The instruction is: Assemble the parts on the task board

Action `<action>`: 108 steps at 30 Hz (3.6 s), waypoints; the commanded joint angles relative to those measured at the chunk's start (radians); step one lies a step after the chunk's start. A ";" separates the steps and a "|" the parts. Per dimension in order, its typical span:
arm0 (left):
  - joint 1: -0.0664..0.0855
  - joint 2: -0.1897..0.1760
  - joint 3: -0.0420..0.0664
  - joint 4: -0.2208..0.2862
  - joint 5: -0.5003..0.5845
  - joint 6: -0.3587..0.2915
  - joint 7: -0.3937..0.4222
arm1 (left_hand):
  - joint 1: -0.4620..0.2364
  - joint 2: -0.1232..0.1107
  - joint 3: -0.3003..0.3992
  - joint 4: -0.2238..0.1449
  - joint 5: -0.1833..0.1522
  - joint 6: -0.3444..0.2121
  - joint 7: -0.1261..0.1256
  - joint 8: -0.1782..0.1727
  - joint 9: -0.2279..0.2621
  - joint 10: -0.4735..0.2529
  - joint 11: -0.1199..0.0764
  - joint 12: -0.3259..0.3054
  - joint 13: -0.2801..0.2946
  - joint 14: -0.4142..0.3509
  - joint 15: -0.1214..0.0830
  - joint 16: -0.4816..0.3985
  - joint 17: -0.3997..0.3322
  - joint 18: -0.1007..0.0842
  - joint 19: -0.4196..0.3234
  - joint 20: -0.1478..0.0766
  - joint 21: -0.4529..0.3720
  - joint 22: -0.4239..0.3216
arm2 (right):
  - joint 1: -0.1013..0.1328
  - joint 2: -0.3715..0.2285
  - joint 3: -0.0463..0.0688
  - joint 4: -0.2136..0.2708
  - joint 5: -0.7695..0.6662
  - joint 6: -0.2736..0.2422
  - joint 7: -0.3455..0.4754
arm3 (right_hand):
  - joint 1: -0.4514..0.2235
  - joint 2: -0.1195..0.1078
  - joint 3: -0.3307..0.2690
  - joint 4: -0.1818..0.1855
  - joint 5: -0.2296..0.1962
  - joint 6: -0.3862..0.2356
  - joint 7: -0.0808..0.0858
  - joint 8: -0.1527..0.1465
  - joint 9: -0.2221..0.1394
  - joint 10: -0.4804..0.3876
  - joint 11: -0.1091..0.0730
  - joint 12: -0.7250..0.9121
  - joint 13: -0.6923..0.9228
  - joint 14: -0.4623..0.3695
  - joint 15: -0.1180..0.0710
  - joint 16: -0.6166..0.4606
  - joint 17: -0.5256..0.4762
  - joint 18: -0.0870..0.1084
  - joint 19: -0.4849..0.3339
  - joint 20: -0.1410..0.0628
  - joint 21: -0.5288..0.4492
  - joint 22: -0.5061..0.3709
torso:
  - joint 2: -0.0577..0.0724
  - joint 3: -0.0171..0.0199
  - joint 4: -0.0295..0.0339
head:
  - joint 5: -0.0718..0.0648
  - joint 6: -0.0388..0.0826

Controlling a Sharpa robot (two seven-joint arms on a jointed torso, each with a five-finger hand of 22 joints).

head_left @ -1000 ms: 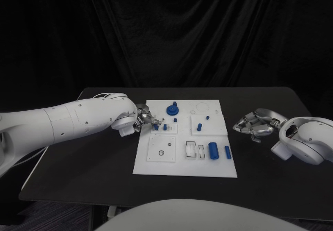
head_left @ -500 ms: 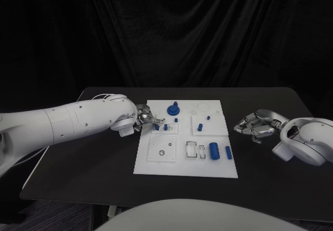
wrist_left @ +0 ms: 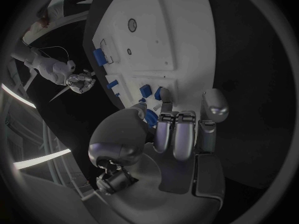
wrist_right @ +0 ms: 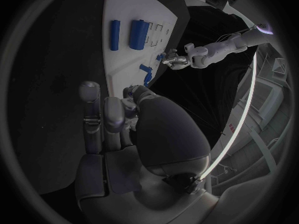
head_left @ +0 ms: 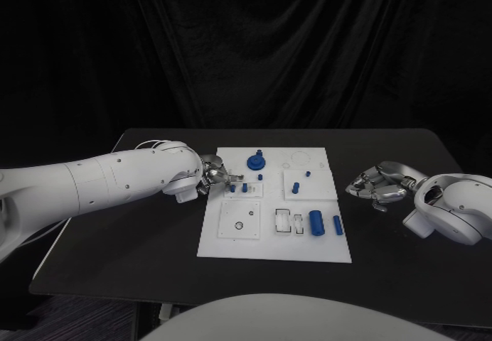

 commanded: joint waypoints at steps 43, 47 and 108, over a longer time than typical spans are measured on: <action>0.041 0.030 0.000 -0.048 -0.593 -0.330 0.622 | 0.645 -0.151 0.172 -0.088 0.079 -0.174 0.013 -0.217 -0.538 -0.769 0.034 -1.130 -0.684 -0.304 0.013 -0.419 -0.473 -0.046 0.138 0.017 0.178 0.192 | -0.003 -0.006 0.001 0.003 -0.101 -0.118 0.072 | -0.016 -0.057 -0.026 -0.019 -0.225 -0.068 0.017 -0.031 -0.016 -0.017 0.013 -0.009 -0.024 -0.008 0.012 -0.011 -0.017 0.004 0.004 0.015 -0.034 -0.012 | 0.005 -0.0034 -0.0049 | -0.008 0.000; 0.029 0.062 0.000 -0.079 -0.612 -0.318 0.626 | 0.655 -0.166 0.203 -0.107 0.079 -0.155 0.004 -0.223 -0.609 -0.740 0.031 -1.139 -0.727 -0.293 0.010 -0.400 -0.482 -0.050 0.151 0.011 0.190 0.197 | -0.003 -0.013 0.001 0.006 -0.111 -0.129 0.075 | -0.016 -0.056 -0.026 -0.019 -0.226 -0.067 0.017 -0.031 -0.016 -0.017 0.013 -0.009 -0.024 -0.008 0.012 -0.011 -0.017 0.004 0.005 0.015 -0.033 -0.012 | 0.004 -0.0042 -0.0023 | -0.011 0.000; -0.075 0.270 0.001 -0.338 -0.759 -0.314 0.597 | 0.626 -0.161 0.251 -0.146 0.078 -0.094 -0.038 -0.205 -0.739 -0.690 0.038 -1.128 -0.787 -0.307 0.016 -0.368 -0.531 -0.050 0.152 0.013 0.183 0.198 | -0.003 -0.032 0.001 0.019 -0.107 -0.110 0.068 | -0.015 -0.043 -0.025 -0.011 -0.201 -0.064 0.017 -0.034 -0.022 -0.018 0.013 -0.010 -0.030 -0.007 0.012 -0.011 -0.020 0.005 0.011 0.015 -0.044 -0.014 | 0.000 -0.0001 -0.0033 | -0.017 0.000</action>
